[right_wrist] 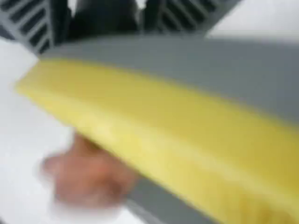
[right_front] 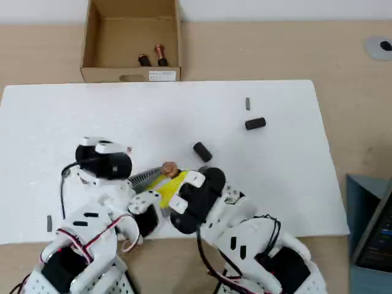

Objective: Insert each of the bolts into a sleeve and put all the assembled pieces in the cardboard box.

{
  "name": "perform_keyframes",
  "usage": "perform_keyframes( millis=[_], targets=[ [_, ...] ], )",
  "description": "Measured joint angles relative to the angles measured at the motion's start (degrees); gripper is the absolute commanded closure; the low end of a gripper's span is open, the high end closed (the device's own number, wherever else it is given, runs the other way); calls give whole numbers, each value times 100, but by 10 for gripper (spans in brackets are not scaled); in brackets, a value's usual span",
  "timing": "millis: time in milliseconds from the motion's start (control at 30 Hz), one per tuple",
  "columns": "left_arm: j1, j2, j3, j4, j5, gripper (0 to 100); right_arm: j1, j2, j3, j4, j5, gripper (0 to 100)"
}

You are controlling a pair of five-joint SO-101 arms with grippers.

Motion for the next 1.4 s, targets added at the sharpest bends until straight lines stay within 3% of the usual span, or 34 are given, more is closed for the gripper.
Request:
perform_keyframes(
  millis=[500, 700, 967, 1067, 1200, 1400],
  targets=[
    [-1292, -9, -589, 0, -26, 826, 18, 0, 53, 0, 0, 989],
    [-1855, -18, -765, 0, -26, 1000, 18, 0, 53, 0, 0, 989],
    [-2620, -18, -862, 0, -26, 999, 18, 0, 53, 0, 0, 989],
    [-3095, -18, -642, 0, -158, 999, 26, 0, 53, 0, 0, 989],
    [-3675, -18, 44, 0, -598, 999, 589, 0, 53, 0, 0, 989],
    [-4009, -9, 1187, 0, -826, 999, 1301, 0, 53, 0, -18, 989]
  ],
)
